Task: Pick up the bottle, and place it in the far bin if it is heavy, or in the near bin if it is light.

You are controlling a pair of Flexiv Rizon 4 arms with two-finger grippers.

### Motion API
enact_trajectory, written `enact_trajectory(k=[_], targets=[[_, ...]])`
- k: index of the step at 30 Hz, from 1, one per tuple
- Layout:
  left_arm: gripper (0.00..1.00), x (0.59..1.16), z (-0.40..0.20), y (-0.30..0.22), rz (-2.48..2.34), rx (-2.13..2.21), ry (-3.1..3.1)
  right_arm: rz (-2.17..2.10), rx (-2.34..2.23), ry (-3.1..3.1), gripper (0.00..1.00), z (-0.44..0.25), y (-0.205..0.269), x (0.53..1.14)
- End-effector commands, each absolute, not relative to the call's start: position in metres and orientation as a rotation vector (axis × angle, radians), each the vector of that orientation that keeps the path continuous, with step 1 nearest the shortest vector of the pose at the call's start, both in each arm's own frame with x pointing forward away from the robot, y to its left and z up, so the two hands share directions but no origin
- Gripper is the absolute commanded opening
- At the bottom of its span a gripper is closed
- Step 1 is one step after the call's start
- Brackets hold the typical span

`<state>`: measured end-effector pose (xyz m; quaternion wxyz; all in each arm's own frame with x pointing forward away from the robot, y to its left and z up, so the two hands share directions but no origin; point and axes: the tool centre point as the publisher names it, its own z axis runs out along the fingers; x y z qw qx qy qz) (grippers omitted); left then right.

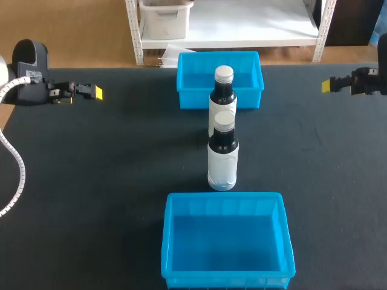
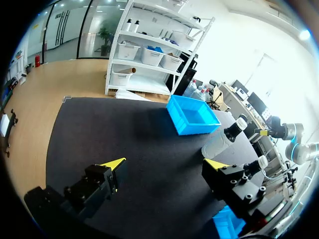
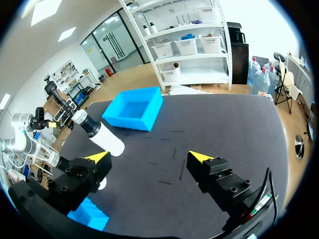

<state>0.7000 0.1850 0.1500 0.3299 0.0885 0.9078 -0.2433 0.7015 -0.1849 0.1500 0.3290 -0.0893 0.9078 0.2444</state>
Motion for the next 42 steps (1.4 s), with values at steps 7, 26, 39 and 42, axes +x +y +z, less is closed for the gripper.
enact_trajectory(k=[7,26,39,42], targets=[[1.00,0.700,0.150,0.185,-0.636,0.231,2.374,0.636,-0.231,2.375,1.00,0.150,-0.185,0.701],[1.00,0.700,0.150,0.185,-0.636,0.231,2.374,0.890,-1.103,2.113,1.00,0.154,-0.216,0.716],[1.00,0.700,0.150,0.185,-0.636,0.231,2.374,0.897,-1.179,2.097,1.00,0.155,-0.218,0.715],[1.00,0.700,0.150,0.185,-0.636,0.231,2.374,0.897,-1.179,2.097,1.00,0.155,-0.218,0.715]])
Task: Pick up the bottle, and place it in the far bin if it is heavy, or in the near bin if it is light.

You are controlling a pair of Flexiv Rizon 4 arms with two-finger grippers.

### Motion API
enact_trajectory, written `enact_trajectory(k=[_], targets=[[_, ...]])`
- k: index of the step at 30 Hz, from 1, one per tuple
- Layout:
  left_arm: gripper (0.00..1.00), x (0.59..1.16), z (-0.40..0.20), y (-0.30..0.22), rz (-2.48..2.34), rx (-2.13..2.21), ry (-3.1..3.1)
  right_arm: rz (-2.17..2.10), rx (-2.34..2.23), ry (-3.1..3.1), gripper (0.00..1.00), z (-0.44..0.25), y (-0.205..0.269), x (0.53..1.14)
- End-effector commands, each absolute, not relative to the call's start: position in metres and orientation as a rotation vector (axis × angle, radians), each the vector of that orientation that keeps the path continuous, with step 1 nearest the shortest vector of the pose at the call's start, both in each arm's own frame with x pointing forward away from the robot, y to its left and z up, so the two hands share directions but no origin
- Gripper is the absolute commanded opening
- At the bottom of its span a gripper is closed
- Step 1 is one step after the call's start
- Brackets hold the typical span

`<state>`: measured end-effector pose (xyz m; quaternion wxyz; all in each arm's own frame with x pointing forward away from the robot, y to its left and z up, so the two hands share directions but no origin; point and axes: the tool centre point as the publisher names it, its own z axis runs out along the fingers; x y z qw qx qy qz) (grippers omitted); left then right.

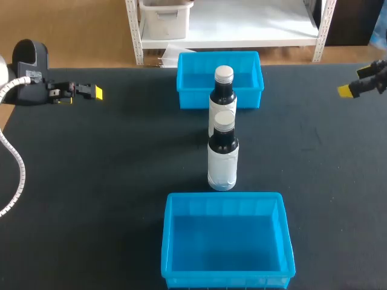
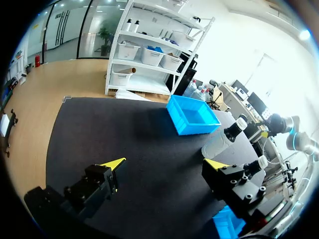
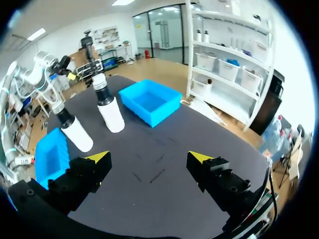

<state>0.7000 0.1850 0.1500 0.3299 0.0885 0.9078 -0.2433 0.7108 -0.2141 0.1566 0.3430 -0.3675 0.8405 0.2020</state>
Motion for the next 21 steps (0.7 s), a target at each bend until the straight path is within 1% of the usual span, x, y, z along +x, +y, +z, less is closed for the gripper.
enact_trajectory(k=[1,4,8,14,21], targets=[[1.00,0.700,0.150,0.185,-0.636,0.231,2.374,0.897,-1.179,2.097,1.00,0.155,-0.218,0.715],[1.00,0.700,0.150,0.185,-0.636,0.231,2.374,0.897,-1.179,2.097,1.00,0.155,-0.218,0.715],[1.00,0.700,0.150,0.185,-0.636,0.231,2.374,0.922,-1.342,1.955,1.00,0.153,-0.207,0.707],[1.00,0.700,0.150,0.185,-0.636,0.231,2.374,0.922,-1.469,1.801,1.00,0.154,-0.193,0.690],[1.00,0.700,0.150,0.185,-0.636,0.231,2.374,0.893,-1.489,1.773,1.00,0.154,-0.163,0.670]])
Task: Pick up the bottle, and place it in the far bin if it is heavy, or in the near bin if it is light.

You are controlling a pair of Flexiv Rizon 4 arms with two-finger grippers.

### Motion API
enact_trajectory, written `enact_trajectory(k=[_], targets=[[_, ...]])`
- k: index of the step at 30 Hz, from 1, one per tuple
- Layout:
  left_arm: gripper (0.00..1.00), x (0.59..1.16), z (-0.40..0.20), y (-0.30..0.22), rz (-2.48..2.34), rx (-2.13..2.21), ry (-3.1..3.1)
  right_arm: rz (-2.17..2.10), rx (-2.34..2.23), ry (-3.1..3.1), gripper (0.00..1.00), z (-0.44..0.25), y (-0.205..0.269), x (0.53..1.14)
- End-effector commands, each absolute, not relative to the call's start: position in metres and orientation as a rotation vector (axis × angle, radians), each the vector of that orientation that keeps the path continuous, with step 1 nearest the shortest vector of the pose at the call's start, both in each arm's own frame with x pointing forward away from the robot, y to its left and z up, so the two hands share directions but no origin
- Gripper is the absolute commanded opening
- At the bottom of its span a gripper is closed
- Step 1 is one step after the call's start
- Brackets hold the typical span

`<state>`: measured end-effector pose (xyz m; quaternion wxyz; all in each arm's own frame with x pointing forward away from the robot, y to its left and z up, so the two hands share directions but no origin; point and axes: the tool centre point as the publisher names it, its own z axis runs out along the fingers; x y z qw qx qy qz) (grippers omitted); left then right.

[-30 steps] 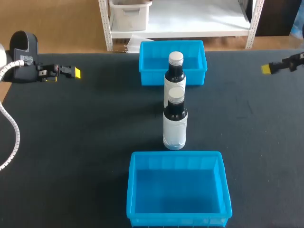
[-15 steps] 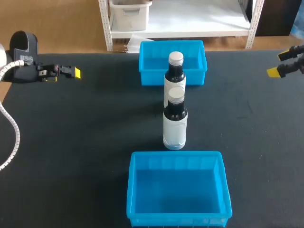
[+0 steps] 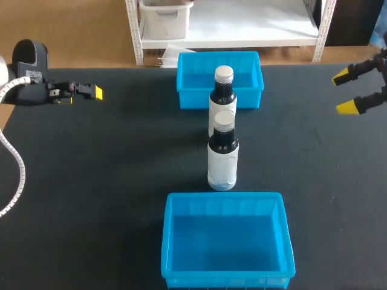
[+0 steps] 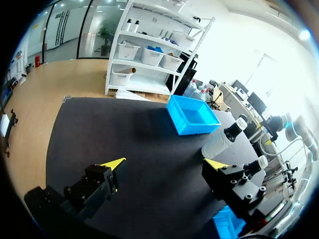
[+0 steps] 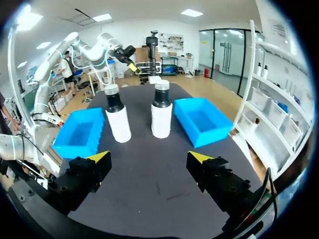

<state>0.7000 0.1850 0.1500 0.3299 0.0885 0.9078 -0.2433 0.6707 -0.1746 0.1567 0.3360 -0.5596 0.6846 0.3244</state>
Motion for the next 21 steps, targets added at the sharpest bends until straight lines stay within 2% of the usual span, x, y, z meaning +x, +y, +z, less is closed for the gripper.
enact_trajectory(k=[1,21], targets=[[1.00,0.700,0.150,0.185,-0.636,0.231,2.374,0.883,-1.491,1.773,1.00,0.153,-0.157,0.667],[1.00,0.700,0.150,0.185,-0.636,0.231,2.374,0.862,-1.505,1.709,1.00,0.140,-0.059,0.626]])
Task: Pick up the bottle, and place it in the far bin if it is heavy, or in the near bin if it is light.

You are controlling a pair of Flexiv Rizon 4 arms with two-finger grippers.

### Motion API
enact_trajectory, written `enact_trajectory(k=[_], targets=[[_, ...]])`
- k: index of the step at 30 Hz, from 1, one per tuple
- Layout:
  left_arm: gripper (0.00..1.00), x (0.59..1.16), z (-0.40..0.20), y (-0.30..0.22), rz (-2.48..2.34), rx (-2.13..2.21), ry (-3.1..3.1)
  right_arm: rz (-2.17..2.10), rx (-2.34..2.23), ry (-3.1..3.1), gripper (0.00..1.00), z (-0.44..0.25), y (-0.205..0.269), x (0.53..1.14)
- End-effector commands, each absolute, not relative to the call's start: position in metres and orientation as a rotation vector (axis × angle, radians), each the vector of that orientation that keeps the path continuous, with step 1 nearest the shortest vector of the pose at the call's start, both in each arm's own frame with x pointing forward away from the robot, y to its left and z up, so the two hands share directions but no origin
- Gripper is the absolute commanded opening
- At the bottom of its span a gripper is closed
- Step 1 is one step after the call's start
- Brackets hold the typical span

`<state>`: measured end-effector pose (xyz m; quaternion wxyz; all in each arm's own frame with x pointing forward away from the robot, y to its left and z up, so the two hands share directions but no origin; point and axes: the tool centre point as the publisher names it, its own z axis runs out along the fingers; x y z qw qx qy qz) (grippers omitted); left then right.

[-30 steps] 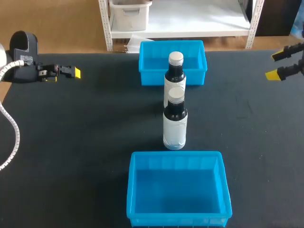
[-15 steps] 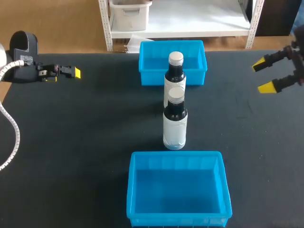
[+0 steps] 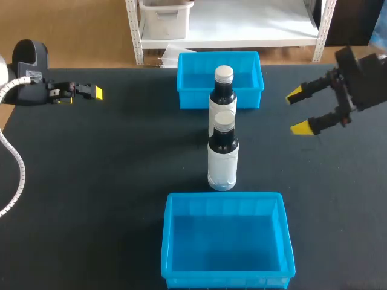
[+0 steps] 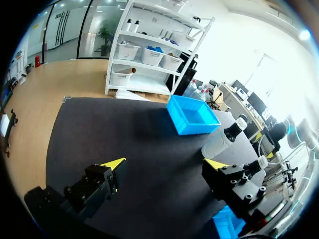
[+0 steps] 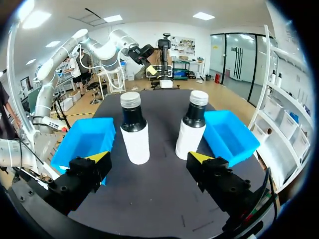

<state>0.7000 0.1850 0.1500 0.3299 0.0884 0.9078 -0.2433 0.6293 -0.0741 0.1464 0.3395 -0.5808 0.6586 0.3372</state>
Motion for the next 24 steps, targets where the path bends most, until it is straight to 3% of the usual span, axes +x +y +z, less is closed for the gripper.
enact_trajectory(k=[1,24], targets=[[1.00,0.700,0.150,0.185,-0.636,0.231,2.374,0.872,-1.510,1.703,1.00,0.139,-0.053,0.624],[1.00,0.700,0.150,0.185,-0.636,0.231,2.374,0.953,-1.540,1.657,1.00,0.133,0.013,0.611]])
